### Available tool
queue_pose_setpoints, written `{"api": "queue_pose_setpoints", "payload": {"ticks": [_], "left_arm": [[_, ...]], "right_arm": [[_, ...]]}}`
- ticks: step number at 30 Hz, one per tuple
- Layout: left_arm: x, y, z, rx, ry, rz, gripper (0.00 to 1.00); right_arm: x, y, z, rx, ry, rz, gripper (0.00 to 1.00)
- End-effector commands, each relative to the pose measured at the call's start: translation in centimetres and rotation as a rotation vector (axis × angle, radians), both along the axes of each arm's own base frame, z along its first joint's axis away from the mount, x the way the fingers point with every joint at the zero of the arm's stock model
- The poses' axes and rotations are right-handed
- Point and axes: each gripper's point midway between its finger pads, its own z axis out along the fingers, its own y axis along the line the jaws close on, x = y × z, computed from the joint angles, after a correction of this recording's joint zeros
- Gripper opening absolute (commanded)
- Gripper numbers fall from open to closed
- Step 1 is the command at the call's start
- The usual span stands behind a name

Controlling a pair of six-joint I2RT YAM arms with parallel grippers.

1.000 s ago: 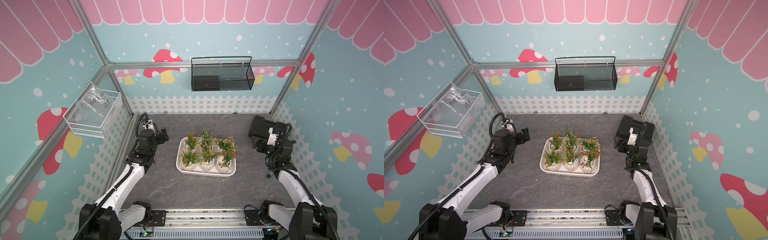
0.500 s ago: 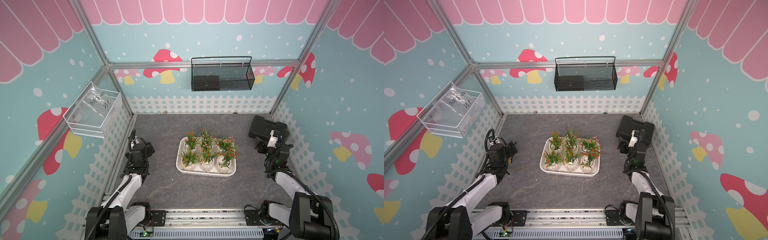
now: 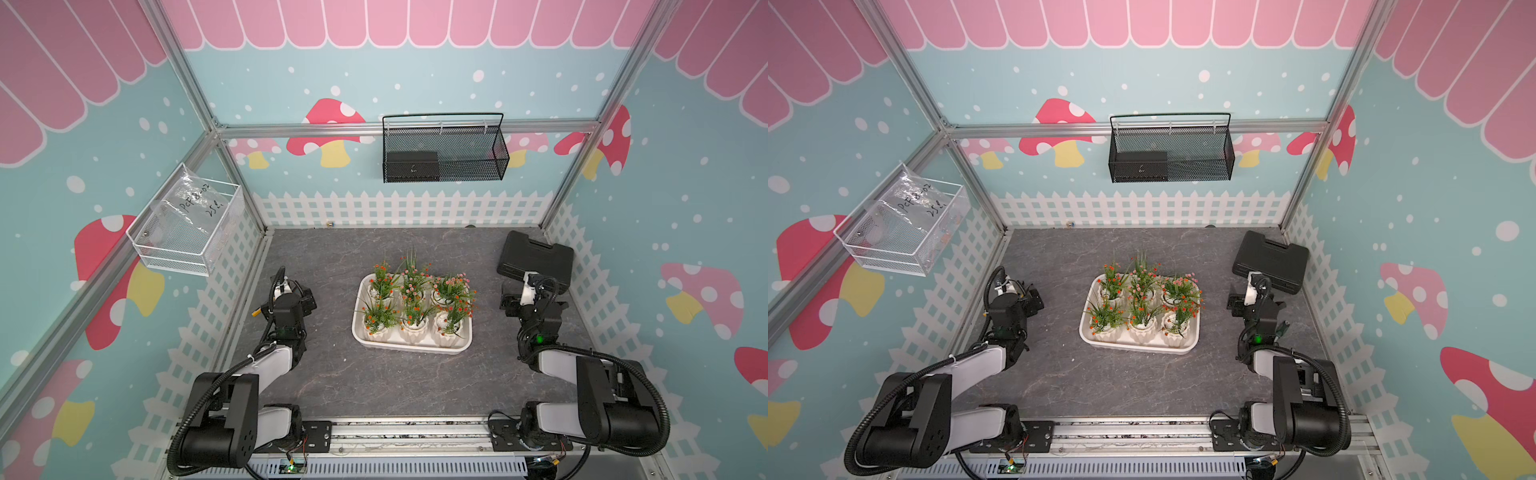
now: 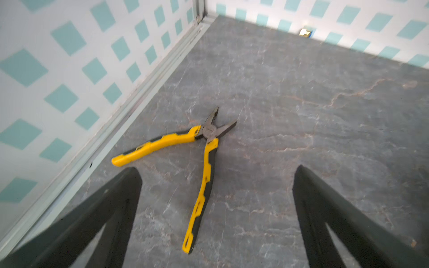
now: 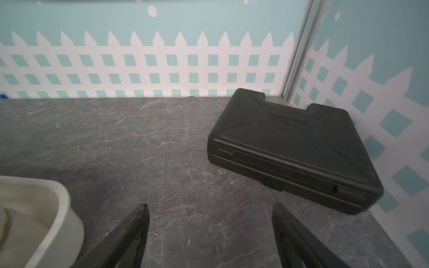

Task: Put the potted gypsophila into the storage box
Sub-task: Reset both arms

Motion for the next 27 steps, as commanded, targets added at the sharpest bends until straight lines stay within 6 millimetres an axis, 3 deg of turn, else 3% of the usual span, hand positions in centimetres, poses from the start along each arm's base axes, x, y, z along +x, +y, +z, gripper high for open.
{"api": "queue_pose_setpoints", "payload": {"ticks": [1,11,17,27], "left_arm": [[0.6,-0.9,1.7,0.061,-0.093,-0.049,0.99],[-0.2,-0.7,1.6,0.055,-0.071,-0.020,0.99],[0.3,-1.0,1.4,0.053,-0.055,-0.041,0.99],[2.2,-3.9,1.5,0.030,-0.095,-0.205,0.99]], "right_arm": [[0.0,0.8,1.4,-0.120,-0.093,0.029,0.85],[0.0,1.1,-0.5,-0.125,-0.091,0.043,0.88],[0.0,1.1,-0.6,-0.124,-0.089,0.043,0.90],[0.0,1.1,-0.5,-0.126,-0.090,0.041,0.94]]}}
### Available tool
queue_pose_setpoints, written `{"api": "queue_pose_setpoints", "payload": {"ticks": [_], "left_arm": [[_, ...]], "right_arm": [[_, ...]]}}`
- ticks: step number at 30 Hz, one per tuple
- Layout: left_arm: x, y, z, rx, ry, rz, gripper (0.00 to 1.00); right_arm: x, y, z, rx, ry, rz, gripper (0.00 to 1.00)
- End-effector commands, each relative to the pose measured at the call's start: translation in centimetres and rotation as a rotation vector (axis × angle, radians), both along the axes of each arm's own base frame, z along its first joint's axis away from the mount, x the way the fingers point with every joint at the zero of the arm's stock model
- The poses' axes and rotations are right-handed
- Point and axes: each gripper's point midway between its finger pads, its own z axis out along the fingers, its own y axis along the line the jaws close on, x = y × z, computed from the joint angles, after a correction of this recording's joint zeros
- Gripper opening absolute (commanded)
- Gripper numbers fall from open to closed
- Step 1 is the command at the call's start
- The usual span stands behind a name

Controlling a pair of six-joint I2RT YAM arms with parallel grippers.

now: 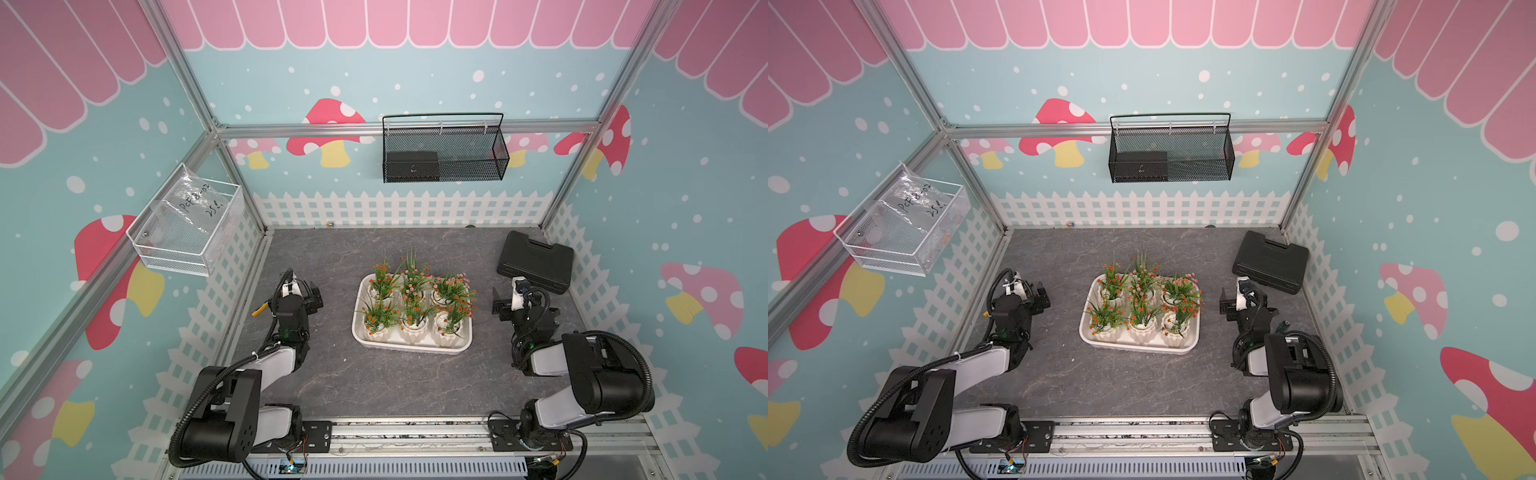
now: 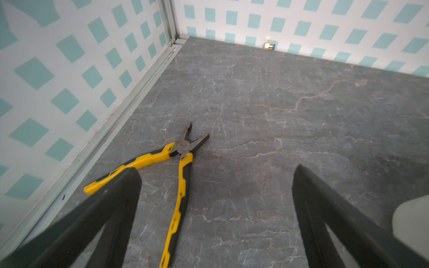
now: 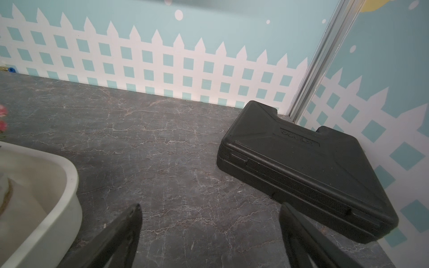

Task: Put the potted gypsophila into the storage box
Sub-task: Reset both arms

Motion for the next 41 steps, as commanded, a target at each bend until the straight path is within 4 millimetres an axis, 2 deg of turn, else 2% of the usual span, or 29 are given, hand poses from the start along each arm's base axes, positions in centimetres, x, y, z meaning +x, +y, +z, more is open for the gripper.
{"api": "queue_pose_setpoints", "payload": {"ticks": [1,3,9,13,36,41], "left_arm": [[1.1,-1.5,0.8,0.011,-0.040,-0.083,0.99],[1.4,-1.5,0.8,0.032,-0.068,-0.083,0.99],[2.7,-2.0,-1.6,0.043,-0.030,-0.098,0.99],[2.7,-1.8,-1.7,0.048,-0.022,-0.083,0.99],[2.7,-1.7,-1.7,0.041,-0.020,-0.077,0.99],[3.2,-1.6,-2.0,0.002,0.004,-0.119,0.99]], "right_arm": [[0.0,0.1,0.6,-0.022,-0.031,0.000,0.94],[0.0,0.1,0.7,-0.021,-0.034,0.000,0.95],[0.0,0.1,0.6,-0.022,-0.032,0.001,0.96],[0.0,0.1,0.6,-0.022,-0.032,0.002,0.99],[0.0,0.1,0.6,-0.021,-0.033,0.002,0.99],[-0.1,0.1,0.7,-0.023,-0.036,0.003,1.00]]}}
